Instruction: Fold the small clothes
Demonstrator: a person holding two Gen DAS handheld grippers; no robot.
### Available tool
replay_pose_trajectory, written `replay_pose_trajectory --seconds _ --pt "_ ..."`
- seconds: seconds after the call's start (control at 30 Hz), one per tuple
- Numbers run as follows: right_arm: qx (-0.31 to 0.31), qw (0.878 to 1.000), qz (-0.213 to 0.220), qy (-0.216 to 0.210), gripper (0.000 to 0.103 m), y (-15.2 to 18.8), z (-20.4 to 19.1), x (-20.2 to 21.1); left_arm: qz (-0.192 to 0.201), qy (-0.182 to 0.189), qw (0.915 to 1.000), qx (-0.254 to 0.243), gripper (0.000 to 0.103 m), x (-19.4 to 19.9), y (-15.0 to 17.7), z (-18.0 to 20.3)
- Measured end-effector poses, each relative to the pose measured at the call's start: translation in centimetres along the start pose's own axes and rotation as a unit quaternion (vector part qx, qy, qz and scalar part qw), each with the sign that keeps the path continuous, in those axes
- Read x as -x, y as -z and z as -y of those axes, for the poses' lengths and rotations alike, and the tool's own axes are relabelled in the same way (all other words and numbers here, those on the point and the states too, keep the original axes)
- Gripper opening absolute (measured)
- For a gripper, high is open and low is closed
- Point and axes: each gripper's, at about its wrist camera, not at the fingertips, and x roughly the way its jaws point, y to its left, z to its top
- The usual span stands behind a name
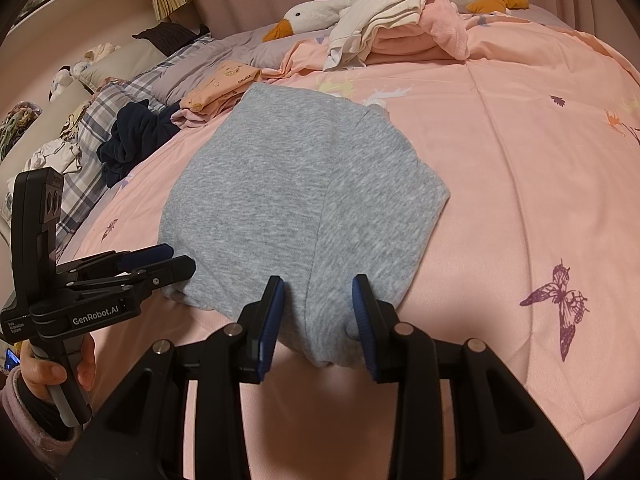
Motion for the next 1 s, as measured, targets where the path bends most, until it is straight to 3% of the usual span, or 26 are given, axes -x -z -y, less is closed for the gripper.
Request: replay_pose_trajectory --seconds 1.0 --pt "0.000 1.000 0.000 0.001 0.036 0.03 -0.07 -0.02 -0.002 -0.003 1.0000 -0.005 0.048 -0.14 0.08 0.06"
